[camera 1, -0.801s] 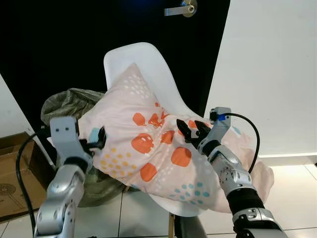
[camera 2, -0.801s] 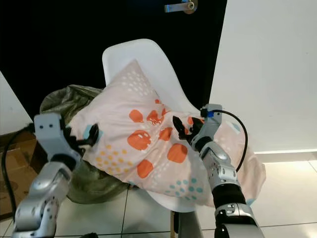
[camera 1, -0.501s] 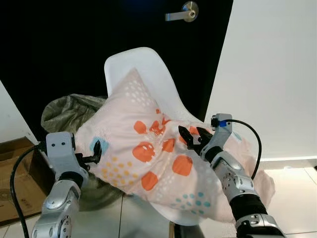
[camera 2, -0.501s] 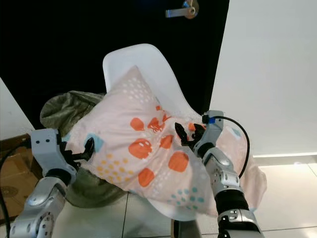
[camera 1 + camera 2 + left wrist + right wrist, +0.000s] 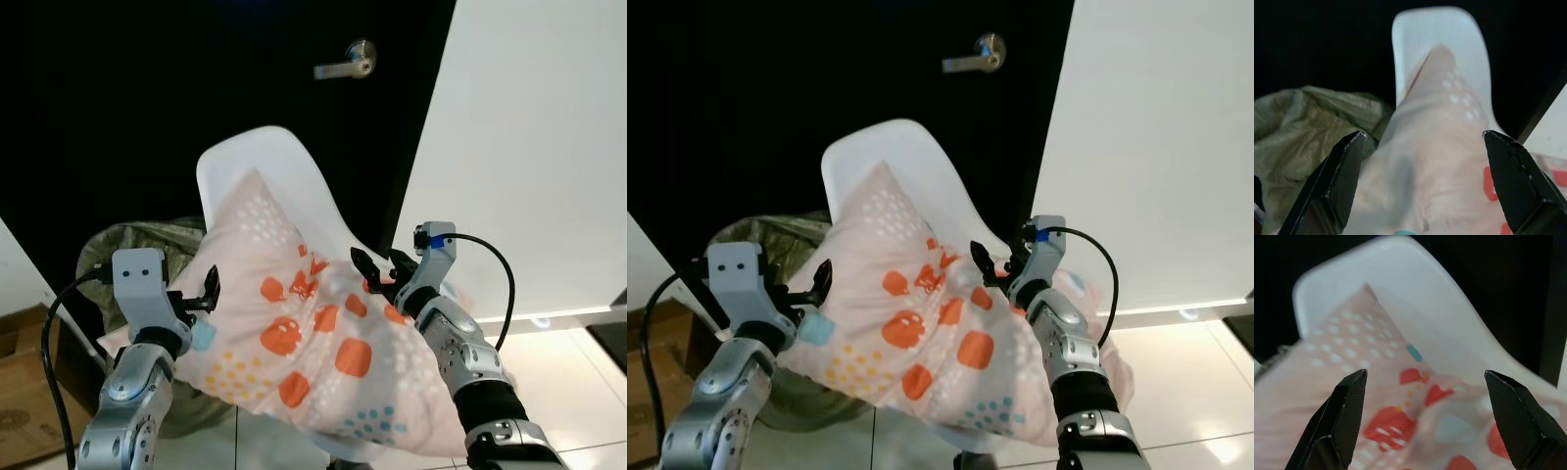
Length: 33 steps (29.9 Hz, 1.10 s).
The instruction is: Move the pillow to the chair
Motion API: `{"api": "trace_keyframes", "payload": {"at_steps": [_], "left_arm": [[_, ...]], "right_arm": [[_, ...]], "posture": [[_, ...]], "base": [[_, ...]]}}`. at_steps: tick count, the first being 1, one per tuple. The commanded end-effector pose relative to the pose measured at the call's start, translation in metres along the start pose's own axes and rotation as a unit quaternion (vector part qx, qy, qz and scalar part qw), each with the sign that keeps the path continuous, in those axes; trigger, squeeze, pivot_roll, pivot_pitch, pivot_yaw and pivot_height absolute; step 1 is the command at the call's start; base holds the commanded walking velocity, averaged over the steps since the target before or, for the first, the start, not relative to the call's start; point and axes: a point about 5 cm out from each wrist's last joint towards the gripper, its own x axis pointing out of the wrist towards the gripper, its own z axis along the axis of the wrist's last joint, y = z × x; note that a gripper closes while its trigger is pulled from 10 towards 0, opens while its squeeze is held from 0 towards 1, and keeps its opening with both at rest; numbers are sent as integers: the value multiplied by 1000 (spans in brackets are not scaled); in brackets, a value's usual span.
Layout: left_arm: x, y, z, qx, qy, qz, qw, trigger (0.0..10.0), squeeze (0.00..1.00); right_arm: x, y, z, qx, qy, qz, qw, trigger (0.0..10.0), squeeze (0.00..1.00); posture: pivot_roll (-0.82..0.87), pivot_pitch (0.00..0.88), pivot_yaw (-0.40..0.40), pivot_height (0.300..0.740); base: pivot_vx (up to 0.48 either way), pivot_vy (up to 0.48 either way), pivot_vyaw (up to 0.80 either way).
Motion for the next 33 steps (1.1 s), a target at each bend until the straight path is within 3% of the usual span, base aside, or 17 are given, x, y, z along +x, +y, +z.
{"api": "trace_keyframes", "payload": {"at_steps": [1, 11, 24, 33], "left_arm": [[0, -2, -1, -1, 0, -4, 1000, 10000, 0], [-1, -4, -3, -3, 1, -8, 1000, 10000, 0], [-7, -2, -17, -12, 28, -6, 1000, 10000, 0], [-14, -1, -25, -10, 49, -10, 999, 10000, 0]], "right_arm": [[1, 3, -1, 4, 3, 6, 1000, 10000, 0], [0, 0, -2, 0, 8, -1, 1000, 10000, 0], [-6, -16, -14, -18, 45, -49, 998, 10000, 0], [-10, -19, -21, -19, 56, -57, 997, 10000, 0]], "posture": [[-136, 0, -19, 658], [-135, 0, -21, 692], [-133, 0, -20, 740], [-135, 0, -15, 740]], "base": [[0, 0, 0], [0, 0, 0], [0, 0, 0], [0, 0, 0]]}}
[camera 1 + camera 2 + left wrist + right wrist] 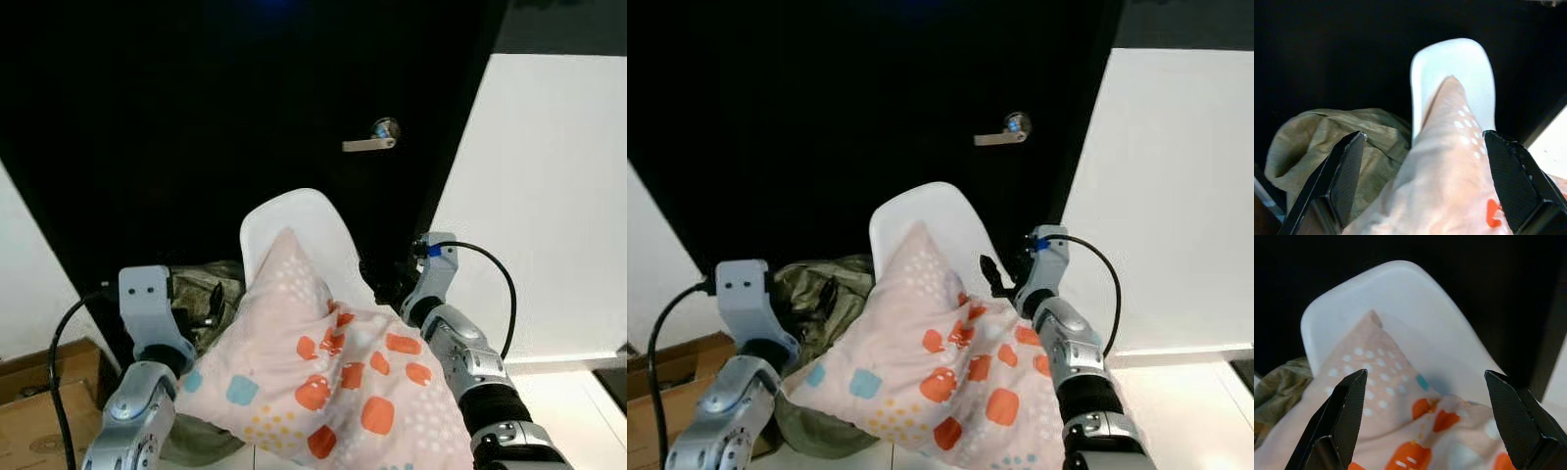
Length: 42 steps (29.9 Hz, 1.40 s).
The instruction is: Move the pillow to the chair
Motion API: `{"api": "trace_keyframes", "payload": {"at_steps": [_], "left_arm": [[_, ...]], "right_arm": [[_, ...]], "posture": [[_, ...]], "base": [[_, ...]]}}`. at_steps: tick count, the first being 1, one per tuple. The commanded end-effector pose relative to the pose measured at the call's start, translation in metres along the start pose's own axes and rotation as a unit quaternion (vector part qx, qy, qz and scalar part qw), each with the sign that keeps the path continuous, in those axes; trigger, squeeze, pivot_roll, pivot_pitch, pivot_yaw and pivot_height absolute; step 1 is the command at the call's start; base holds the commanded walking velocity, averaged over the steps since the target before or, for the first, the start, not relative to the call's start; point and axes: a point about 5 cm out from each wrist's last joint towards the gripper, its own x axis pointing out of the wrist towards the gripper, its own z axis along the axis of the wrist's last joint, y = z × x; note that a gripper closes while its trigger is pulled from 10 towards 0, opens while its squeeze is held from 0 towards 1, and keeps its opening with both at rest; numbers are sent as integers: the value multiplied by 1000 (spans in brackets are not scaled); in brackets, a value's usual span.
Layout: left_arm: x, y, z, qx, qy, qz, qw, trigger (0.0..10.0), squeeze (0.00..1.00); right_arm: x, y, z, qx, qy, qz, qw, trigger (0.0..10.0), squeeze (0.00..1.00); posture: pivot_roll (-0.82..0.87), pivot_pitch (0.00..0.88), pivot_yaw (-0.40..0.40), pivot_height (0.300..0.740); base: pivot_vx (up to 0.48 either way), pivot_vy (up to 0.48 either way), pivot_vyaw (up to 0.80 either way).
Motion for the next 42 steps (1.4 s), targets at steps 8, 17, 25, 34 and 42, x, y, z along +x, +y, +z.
{"api": "trace_keyframes", "payload": {"at_steps": [8, 17, 25, 34, 42], "left_arm": [[-1, -1, -12, 4, 31, -1, 1000, 10000, 0], [-4, 5, -17, 5, 40, 15, 999, 10000, 0], [-4, 6, -18, 5, 42, 18, 999, 10000, 0], [-2, 4, -16, 2, 38, 15, 999, 10000, 0], [0, 3, -15, -1, 36, 12, 999, 10000, 0]], "right_arm": [[-1, -7, -14, -11, 41, -34, 999, 10000, 0], [-3, -7, -21, -22, 57, -38, 997, 10000, 0], [-4, -10, -21, -30, 61, -45, 997, 10000, 0], [-4, -12, -21, -39, 65, -47, 996, 10000, 0], [-4, -12, -23, -67, 83, -43, 993, 10000, 0]], "posture": [[-141, 0, -16, 740], [-140, 0, -19, 740], [-144, 0, -22, 740], [-148, 0, -23, 740], [-150, 0, -24, 740]], "base": [[-228, 0, 0], [-405, 0, 0], [-480, 0, 0], [-480, 0, 0], [-480, 0, -186]]}}
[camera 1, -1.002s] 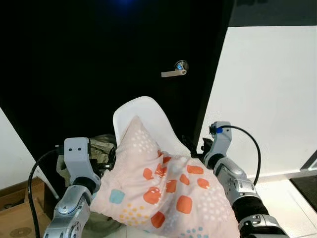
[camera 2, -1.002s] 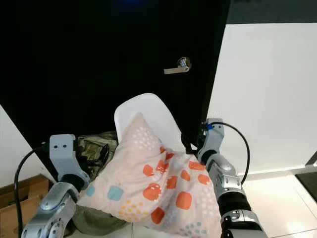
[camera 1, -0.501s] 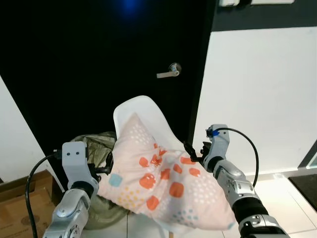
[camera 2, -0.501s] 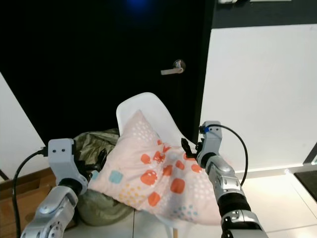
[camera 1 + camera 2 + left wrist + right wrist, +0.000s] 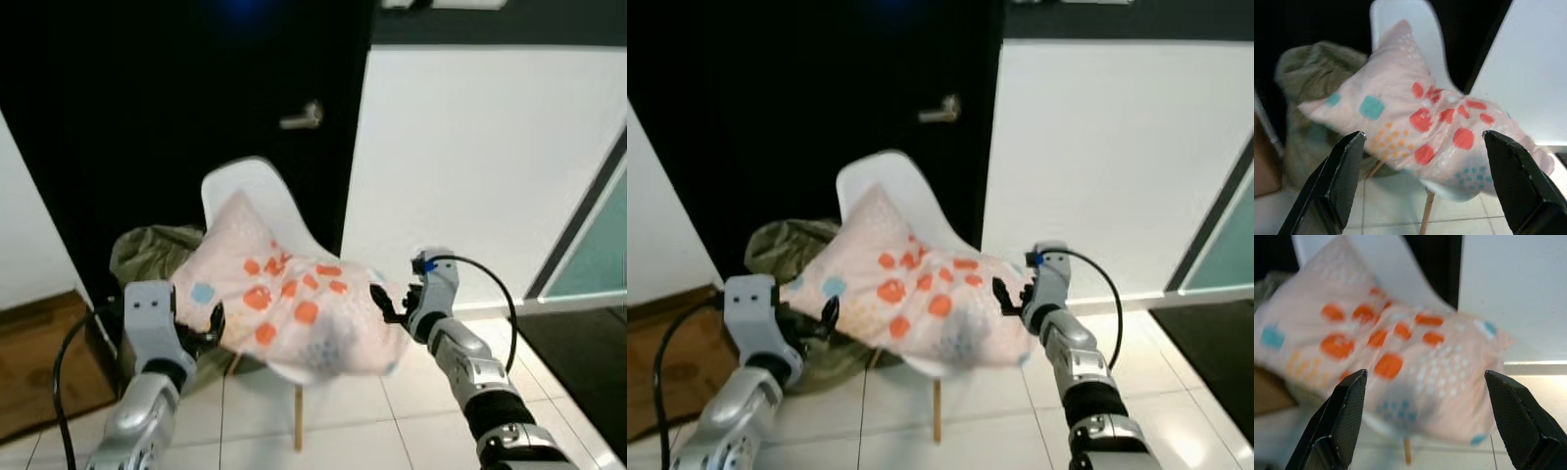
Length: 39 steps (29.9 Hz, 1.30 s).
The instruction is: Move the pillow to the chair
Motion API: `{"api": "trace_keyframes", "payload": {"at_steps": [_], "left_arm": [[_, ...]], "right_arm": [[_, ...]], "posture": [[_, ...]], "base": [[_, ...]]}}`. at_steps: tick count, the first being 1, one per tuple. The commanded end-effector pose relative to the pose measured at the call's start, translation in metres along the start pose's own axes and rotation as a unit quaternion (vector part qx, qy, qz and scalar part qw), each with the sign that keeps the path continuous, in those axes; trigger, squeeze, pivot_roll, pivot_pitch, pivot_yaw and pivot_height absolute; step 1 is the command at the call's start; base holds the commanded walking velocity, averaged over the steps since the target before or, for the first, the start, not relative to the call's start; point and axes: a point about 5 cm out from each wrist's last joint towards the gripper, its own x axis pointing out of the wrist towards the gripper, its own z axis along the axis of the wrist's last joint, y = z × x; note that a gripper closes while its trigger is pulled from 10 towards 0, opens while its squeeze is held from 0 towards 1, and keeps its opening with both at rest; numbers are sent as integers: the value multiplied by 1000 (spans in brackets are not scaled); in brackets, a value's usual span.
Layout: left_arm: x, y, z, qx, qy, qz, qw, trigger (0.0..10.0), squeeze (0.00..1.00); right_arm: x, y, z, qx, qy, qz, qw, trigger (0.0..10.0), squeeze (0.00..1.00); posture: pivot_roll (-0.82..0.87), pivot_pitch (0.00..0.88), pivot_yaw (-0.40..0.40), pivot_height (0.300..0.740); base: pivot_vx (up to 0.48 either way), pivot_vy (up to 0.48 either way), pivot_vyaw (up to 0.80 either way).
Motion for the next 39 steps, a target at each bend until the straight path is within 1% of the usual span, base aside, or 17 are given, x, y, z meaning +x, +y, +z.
{"api": "trace_keyframes", "payload": {"at_steps": [1, 16, 21, 27, 29, 33, 35, 37, 39], "left_arm": [[-1, 1, -3, 5, 7, 2, 1000, 10000, 0], [1, -2, 0, 0, 2, -5, 1000, 10000, 0], [1, -1, -1, 2, 5, 0, 1000, 10000, 0], [2, 1, -1, 1, 4, 6, 1000, 10000, 0], [3, 1, 0, 1, 3, 5, 1000, 10000, 0], [3, 1, 0, 0, 1, 6, 1000, 10000, 0], [4, 1, 3, 1, -7, 1, 1000, 10000, 0], [4, 1, 3, 1, -7, 1, 1000, 10000, 0], [5, -1, 4, 4, -15, -3, 1000, 10000, 0]], "right_arm": [[0, 2, -6, -4, 17, 5, 1000, 10000, 0], [-1, -1, -7, -1, 22, 2, 1000, 10000, 0], [-1, -1, -7, -3, 23, 1, 1000, 10000, 0], [-1, -5, -6, -8, 26, -13, 1000, 10000, 0], [-1, -6, -6, -9, 26, -17, 999, 10000, 0], [-1, -8, -6, -11, 27, -23, 999, 10000, 0], [-2, -13, -7, -17, 33, -41, 998, 10000, 0], [-2, -13, -7, -17, 33, -41, 998, 10000, 0], [-3, -17, -7, -20, 39, -54, 998, 10000, 0]], "posture": [[-152, 0, -23, 740], [-156, 0, -20, 740], [-154, 0, -22, 740], [-157, 0, -20, 740], [-159, 0, -19, 740], [-160, 0, -18, 740], [-161, 0, -19, 740], [-161, 0, -19, 740], [-165, 0, -19, 740]], "base": [[-480, 0, -750], [-480, 0, -745], [-480, 0, -745], [-441, 0, -742], [-311, 0, -731], [0, 0, -731], [0, 0, -731], [0, 0, -731], [0, 0, -731]]}}
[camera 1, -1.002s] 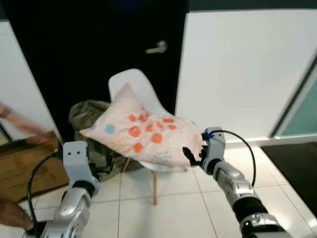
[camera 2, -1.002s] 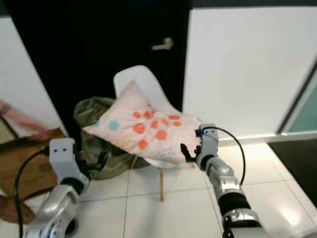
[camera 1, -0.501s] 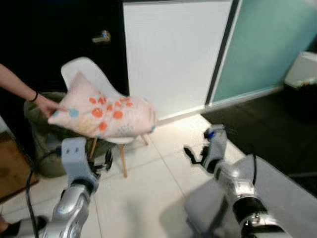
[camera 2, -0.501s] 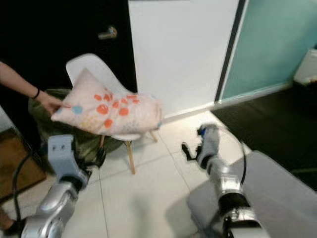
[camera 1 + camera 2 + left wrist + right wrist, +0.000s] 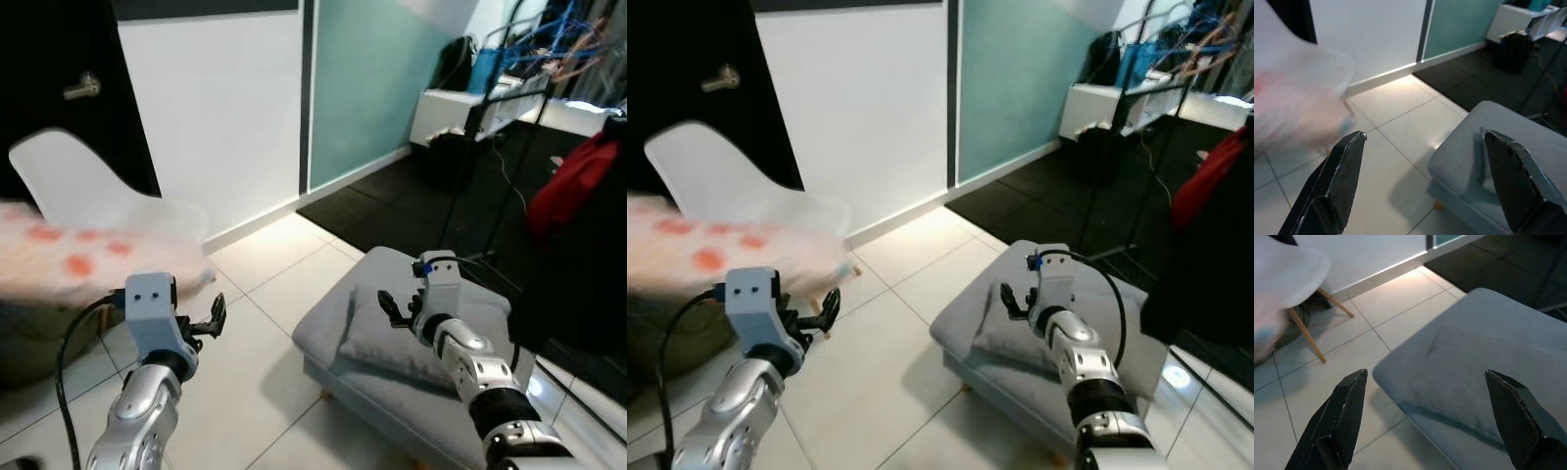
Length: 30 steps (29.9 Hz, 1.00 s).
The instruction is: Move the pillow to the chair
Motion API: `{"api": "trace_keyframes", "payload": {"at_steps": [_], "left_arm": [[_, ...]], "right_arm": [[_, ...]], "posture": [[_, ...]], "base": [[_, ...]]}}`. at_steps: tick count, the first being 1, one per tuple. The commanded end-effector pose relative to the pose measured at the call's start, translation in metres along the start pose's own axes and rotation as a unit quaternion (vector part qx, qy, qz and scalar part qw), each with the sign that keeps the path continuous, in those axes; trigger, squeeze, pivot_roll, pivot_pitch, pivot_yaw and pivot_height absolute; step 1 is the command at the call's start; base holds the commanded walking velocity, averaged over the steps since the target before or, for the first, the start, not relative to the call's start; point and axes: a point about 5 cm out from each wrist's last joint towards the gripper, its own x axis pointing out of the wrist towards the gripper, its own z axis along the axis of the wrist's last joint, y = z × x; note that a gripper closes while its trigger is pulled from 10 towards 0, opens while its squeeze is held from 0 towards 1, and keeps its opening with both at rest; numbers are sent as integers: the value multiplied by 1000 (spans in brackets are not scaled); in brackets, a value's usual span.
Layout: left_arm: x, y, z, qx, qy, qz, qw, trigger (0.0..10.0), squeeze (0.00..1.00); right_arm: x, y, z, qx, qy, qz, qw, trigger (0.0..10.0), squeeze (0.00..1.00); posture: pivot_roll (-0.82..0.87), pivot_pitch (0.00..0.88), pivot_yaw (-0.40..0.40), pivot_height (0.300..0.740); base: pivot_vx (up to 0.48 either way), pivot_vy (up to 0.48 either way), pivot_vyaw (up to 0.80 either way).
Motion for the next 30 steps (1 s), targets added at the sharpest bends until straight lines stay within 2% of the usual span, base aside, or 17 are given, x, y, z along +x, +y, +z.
{"api": "trace_keyframes", "payload": {"at_steps": [1, 3, 9, 14, 26, 30], "left_arm": [[1, 0, 2, 8, -8, -3, 1000, 10000, 0], [2, -2, 2, -2, -13, -3, 1000, 10000, 0], [4, 5, -4, 20, -3, 34, 999, 10000, 0], [4, 9, -4, 22, -6, 39, 999, 10000, 0], [3, 12, -3, -4, -11, 32, 999, 10000, 0], [1, 16, -3, -8, -11, 36, 999, 10000, 0]], "right_arm": [[0, -3, 1, -5, 4, -11, 1000, 10000, 0], [0, -4, 1, -6, 7, -16, 1000, 10000, 0], [1, -2, 1, -6, 8, -17, 1000, 10000, 0], [1, -1, 1, -7, 8, -16, 1000, 10000, 0], [3, 1, 5, 2, -2, -12, 1000, 10000, 0], [3, 6, 7, 12, -11, 7, 1000, 10000, 0]], "posture": [[-165, 0, -19, 740], [-166, 0, -22, 740], [-173, 0, -25, 740], [-175, 0, -28, 740], [-177, 0, -31, 740], [-177, 0, -31, 740]], "base": [[0, 0, -731], [0, 0, -731], [0, 0, -731], [0, 0, -731], [0, 0, -711], [303, 0, 0]]}}
